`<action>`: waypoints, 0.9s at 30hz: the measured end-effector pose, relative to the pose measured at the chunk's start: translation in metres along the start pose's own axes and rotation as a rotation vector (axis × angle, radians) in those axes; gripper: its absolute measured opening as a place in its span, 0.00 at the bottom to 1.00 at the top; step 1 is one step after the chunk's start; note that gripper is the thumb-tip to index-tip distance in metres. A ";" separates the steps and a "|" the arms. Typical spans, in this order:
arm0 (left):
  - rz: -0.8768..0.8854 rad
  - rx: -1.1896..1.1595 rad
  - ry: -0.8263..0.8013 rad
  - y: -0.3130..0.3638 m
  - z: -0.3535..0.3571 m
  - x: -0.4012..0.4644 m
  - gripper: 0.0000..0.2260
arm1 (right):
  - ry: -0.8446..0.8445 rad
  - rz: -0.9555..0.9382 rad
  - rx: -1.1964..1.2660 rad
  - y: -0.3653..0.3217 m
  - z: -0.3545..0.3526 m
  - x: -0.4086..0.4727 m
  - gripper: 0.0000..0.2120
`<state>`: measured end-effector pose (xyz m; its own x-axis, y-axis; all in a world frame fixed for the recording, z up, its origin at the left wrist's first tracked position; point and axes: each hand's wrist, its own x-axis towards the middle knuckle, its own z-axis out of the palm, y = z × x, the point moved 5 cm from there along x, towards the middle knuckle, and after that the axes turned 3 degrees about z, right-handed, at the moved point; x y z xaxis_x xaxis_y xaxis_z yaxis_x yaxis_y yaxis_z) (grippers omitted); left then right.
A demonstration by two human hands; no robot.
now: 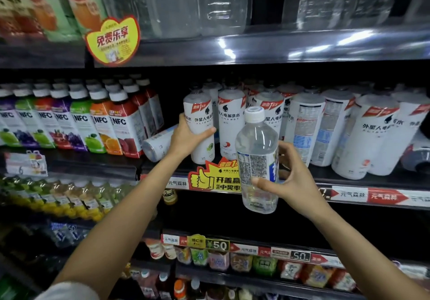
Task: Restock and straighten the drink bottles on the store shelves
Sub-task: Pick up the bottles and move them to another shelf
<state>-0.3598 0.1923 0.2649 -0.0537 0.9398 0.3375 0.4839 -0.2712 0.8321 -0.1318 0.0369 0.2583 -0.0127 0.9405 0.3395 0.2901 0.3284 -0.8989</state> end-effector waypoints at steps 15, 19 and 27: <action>0.804 0.370 0.172 0.185 -0.067 -0.078 0.14 | 0.040 -0.203 -0.094 -0.114 -0.042 0.020 0.35; 0.923 0.225 0.182 0.245 -0.058 -0.055 0.17 | 0.157 -0.280 -0.032 -0.167 -0.076 0.056 0.33; 0.702 -0.186 -0.136 0.319 -0.010 -0.010 0.26 | 0.417 -0.421 -0.148 -0.241 -0.143 0.129 0.40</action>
<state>-0.2134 0.0943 0.5308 0.3286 0.5466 0.7702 0.2082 -0.8374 0.5055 -0.0663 0.0665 0.5587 0.2117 0.6093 0.7642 0.4714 0.6213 -0.6259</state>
